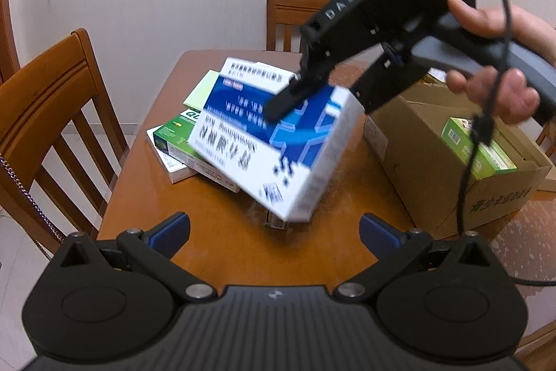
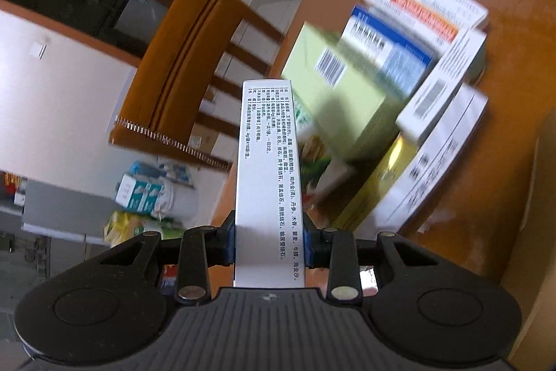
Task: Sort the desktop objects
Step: 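Lift the Shenshitong box and carry it toward the left tool, then lower the Shenshitong box flat onto the table and open the right gripper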
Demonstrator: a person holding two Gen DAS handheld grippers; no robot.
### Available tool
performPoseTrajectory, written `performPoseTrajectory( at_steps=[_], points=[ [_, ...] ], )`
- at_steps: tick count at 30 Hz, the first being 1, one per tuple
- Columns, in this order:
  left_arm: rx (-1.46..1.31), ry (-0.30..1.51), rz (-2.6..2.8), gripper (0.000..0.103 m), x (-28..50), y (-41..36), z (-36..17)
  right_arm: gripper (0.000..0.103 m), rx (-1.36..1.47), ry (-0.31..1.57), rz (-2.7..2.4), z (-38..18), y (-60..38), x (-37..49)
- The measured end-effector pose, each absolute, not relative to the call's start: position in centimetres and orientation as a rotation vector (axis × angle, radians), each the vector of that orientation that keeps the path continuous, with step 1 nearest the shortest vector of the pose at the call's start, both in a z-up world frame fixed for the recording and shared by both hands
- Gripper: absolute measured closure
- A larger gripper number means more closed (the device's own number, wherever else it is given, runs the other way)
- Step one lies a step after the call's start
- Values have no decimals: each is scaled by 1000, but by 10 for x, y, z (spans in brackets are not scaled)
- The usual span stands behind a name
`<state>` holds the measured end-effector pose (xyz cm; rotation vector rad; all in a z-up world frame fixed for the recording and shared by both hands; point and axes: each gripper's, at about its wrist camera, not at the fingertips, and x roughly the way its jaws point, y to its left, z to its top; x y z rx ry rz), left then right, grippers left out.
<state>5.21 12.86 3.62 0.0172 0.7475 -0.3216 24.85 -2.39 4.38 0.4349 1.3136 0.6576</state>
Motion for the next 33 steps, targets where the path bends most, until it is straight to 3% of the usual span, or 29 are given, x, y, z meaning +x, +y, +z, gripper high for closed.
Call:
performPoseTrajectory(
  at_steps=[25,33],
  points=[
    [66,796,-488,0,29,135,12,64,306,1493,786,0,1,179],
    [59,808,-497,0,29,133,9,58,200,1511,735,-8,4,175]
  ],
)
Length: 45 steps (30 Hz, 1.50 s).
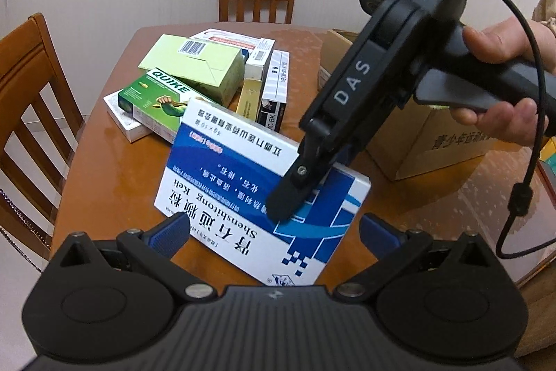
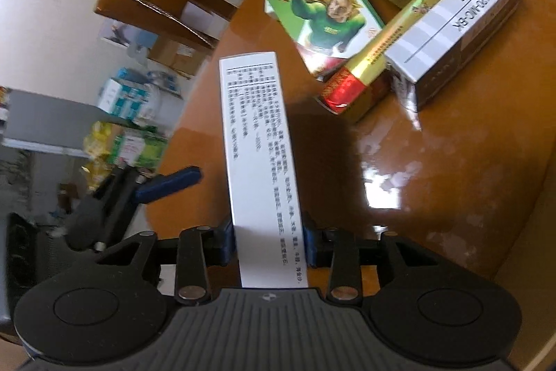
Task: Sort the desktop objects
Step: 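Lower the Shenshitong box flat onto the table and open the right gripper, then move the right gripper over the pale green barcode box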
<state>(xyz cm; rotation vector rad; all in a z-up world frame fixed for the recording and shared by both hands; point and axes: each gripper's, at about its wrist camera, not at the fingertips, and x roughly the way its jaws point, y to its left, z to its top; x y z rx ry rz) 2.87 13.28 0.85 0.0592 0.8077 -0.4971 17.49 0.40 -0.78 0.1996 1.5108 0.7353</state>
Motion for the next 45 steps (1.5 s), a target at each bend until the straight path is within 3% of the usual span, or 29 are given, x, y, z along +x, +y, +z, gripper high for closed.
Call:
performPoseTrajectory(
  at_steps=[5,18,45],
  points=[
    [69,803,-504,0,29,131,9,47,144,1493,702,-8,3,173],
    [73,804,-511,0,33,130,8,37,-27,1418,633,2,9,169],
    [58,810,-503,0,36,133,5,29,-105,1357,580,6,31,172]
  ],
)
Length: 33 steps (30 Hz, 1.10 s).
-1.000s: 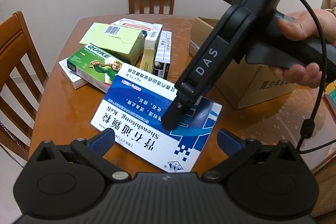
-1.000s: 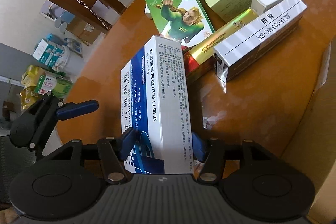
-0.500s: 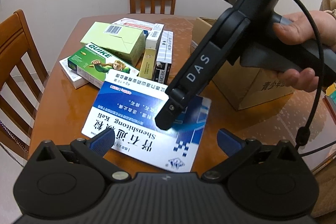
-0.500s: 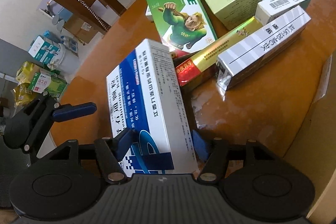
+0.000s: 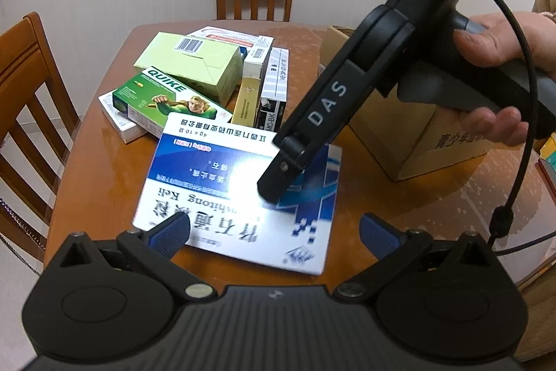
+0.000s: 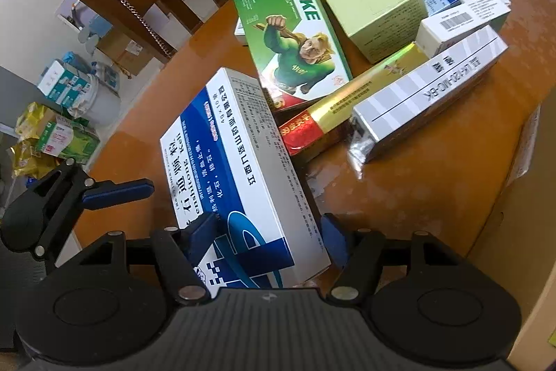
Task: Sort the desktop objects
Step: 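Move the right gripper over the pale green barcode box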
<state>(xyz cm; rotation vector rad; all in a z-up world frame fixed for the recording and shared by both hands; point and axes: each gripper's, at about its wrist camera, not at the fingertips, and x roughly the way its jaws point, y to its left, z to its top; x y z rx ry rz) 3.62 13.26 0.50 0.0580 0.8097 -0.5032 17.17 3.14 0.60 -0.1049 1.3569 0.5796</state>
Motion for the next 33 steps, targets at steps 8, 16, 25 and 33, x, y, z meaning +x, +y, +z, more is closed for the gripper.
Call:
performPoseTrajectory(
  at_steps=[8,16,25,33],
  points=[
    [51,808,-510,0,41,132,3,29,-148,1205,523,49,20,187],
    [54,794,-522,0,44,128,3,19,-478,881,437,85,43,226],
    [24,792,-496,0,52,133,-1,15,-769,857,478,31,78,247],
    [-6,780,-489,0,63,136,-1,15,-872,857,443,4,86,253]
  ],
)
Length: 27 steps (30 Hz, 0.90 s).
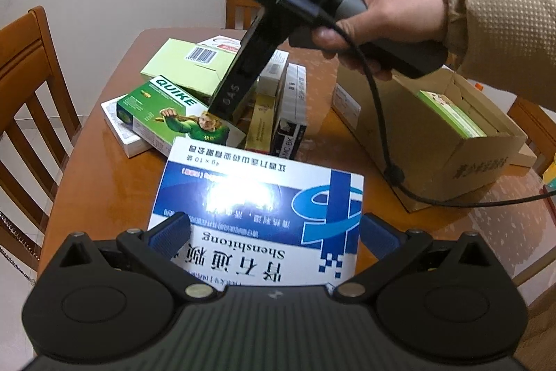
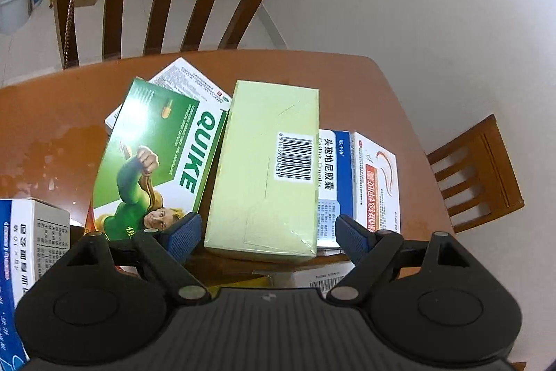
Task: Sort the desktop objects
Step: 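Move the right gripper over the pale green barcode box, then close the right gripper on the pale green barcode box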
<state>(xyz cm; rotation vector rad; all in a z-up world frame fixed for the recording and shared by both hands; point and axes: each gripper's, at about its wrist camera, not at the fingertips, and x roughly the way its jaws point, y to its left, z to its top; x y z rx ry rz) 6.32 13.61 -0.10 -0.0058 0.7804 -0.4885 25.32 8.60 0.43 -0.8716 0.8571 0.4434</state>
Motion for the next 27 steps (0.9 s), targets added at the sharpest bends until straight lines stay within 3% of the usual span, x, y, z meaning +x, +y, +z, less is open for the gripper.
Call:
performPoseTrajectory(
  at_steps=[8,12,16,27],
  points=[
    [-8,786,-492,0,67,134,-1,15,-958,832,401,-16,97,258],
    [-8,790,-491,0,68,132,-1,26,-966,823,387,-22,97,260],
    [-7,791,-490,0,68,132,-1,27,-920,848,393,-20,94,265],
    [13,785,-503,0,66,127,2,27,-458,1099,470,26,68,297]
  ],
)
